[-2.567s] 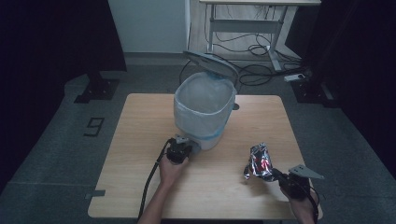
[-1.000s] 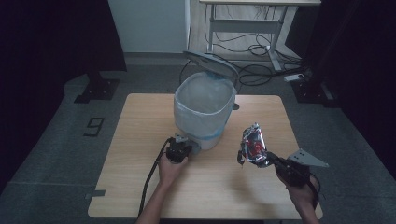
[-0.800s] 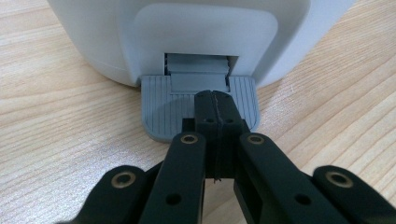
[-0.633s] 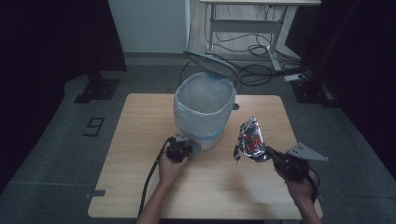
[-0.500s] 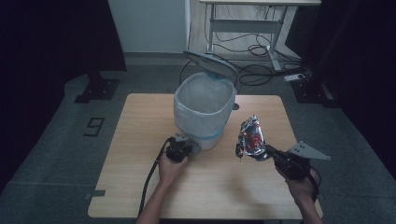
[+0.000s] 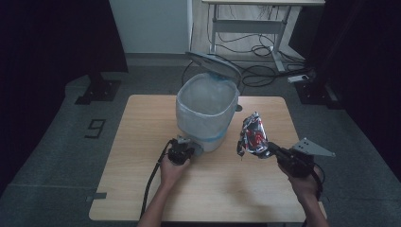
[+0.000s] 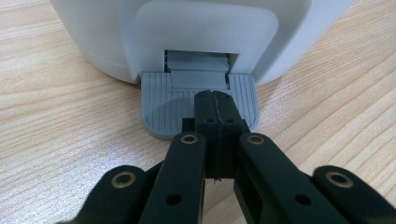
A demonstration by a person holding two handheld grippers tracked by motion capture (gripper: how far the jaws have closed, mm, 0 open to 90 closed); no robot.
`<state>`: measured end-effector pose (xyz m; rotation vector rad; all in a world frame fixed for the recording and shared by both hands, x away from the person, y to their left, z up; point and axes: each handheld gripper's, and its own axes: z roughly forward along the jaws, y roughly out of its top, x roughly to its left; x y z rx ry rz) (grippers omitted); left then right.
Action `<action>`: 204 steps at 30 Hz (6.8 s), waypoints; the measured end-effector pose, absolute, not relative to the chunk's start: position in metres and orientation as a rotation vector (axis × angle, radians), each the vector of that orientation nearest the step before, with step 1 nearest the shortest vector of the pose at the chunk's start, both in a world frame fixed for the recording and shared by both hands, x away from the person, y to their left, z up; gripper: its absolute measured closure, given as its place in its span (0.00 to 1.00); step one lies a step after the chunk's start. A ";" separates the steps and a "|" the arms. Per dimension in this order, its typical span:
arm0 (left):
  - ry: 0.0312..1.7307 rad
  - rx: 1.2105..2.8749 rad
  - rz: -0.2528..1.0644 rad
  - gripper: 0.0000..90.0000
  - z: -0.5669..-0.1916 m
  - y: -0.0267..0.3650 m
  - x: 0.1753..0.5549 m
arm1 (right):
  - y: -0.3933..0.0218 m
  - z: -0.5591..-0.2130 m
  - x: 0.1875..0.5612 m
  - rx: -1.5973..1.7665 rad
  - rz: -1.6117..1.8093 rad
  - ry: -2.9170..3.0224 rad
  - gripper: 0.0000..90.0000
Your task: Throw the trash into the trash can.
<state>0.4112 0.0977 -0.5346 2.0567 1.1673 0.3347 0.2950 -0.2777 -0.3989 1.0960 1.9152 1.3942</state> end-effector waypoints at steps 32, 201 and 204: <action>1.170 2.049 0.322 1.00 -0.535 0.099 0.412 | -0.270 -0.373 0.305 1.049 1.449 1.908 0.99; 1.163 2.055 0.271 1.00 -0.534 0.102 0.417 | -0.185 -0.306 0.405 1.044 1.480 1.932 0.99; 1.162 2.054 0.270 1.00 -0.534 0.102 0.417 | -0.186 -0.306 0.409 1.057 1.480 1.927 0.99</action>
